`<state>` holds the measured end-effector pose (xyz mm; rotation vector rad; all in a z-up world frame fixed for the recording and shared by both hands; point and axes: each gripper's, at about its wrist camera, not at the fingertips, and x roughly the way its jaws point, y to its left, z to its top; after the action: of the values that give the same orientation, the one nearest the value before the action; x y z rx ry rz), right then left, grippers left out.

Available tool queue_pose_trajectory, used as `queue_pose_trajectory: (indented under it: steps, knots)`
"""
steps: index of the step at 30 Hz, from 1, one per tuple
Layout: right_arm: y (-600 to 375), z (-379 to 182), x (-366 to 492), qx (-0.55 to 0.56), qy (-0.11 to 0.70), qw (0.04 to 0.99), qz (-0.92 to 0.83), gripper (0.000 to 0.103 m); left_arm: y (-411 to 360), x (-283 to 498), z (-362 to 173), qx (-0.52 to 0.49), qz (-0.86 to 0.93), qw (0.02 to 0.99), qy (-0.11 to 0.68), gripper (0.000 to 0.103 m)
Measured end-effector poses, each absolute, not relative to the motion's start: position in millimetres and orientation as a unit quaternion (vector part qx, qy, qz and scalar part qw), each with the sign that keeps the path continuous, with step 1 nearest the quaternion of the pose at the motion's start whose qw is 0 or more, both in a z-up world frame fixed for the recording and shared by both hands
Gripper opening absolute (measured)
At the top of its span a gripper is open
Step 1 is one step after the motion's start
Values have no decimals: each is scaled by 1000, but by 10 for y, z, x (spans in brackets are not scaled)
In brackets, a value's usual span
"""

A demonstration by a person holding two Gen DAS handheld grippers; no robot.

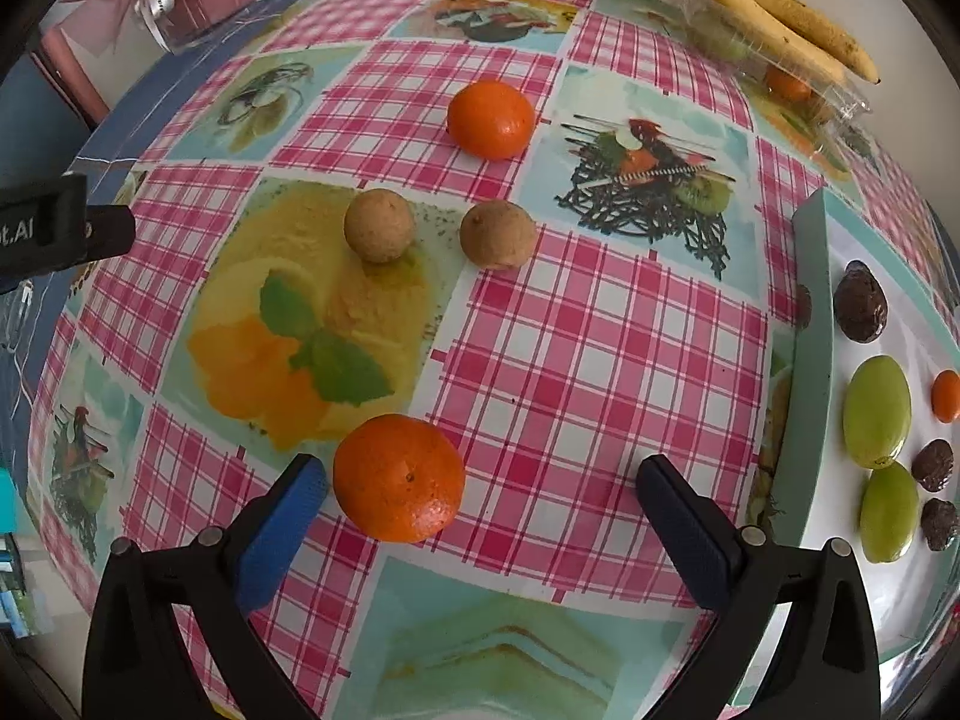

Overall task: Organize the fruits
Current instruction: 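Close the right tool around a tangerine on the tablecloth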

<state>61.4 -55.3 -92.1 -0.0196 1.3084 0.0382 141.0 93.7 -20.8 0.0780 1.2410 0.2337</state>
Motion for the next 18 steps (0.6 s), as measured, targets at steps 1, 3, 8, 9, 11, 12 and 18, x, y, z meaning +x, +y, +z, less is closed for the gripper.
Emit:
queue_pose_trajectory:
  steps: [1,3,8,9,11,12,18]
  knots:
    - [-555,-921,605,-8,608,794,18,103,937,1410,-210,35,109,806,581,103]
    - [-555,-915,589,-8,610,792,16,101,946,1417,-218,35,108,806,581,103]
    - [-531,-771,632,-14,600,800,16,83,950,1421,-213,32,105,807,580,103]
    - [-540,-744,631,-16,598,801,17,77,950,1421,-213,31,105,807,580,103]
    - [-513,-681,617,-16,594,804,26,69,945,1418,-212,31,104,807,580,103]
    - [-510,-642,608,-16,592,805,30,67,948,1420,-215,31,103,807,580,103]
    - [-450,-531,562,-9,590,806,49,46,933,1416,-213,34,101,807,581,103]
